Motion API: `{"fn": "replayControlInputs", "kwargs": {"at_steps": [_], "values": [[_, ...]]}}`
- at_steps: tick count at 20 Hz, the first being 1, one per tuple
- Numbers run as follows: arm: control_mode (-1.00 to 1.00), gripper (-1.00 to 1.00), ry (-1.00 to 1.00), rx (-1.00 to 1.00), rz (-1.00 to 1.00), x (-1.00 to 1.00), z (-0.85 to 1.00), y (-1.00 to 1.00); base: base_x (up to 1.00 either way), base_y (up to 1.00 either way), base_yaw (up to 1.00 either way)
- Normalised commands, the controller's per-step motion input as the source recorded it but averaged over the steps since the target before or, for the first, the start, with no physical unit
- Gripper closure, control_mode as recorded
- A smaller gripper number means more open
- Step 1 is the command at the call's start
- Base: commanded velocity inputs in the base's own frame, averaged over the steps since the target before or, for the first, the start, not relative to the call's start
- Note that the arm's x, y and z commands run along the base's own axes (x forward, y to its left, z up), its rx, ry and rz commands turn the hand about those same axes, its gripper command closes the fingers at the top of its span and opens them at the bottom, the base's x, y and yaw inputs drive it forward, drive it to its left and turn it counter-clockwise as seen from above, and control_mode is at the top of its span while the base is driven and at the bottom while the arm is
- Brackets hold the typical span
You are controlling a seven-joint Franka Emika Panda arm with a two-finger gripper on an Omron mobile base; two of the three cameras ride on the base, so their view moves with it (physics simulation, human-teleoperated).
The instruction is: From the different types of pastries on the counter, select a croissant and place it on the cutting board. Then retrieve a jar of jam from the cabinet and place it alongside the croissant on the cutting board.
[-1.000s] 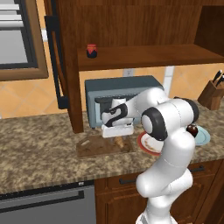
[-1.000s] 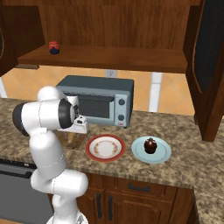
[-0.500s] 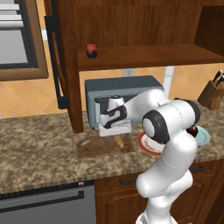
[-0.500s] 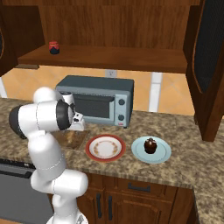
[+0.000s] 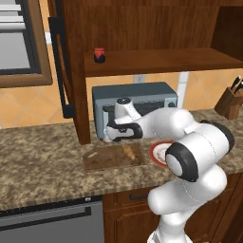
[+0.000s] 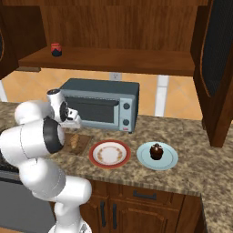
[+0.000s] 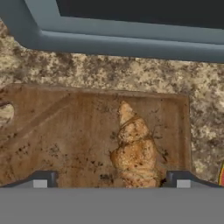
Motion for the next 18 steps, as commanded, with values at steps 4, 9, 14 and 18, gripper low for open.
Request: {"fn": "replayControlInputs", "kwargs": {"at_steps": [4, 9, 14, 18], "values": [[-1.0, -1.0, -0.24, 0.0, -0.02, -0.17, 0.84, 0.0, 0.0, 0.0, 0.0], [-1.0, -1.0, -0.22, 0.0, -0.02, -0.3, 0.72, 0.0, 0.0, 0.0, 0.0], [-1.0, -1.0, -0.18, 0.01, -0.01, -0.25, 0.93, 0.0, 0.0, 0.0, 0.0], [-1.0, -1.0, -0.13, 0.07, 0.0, -0.13, 1.0, 0.0, 0.0, 0.0, 0.0]]}}
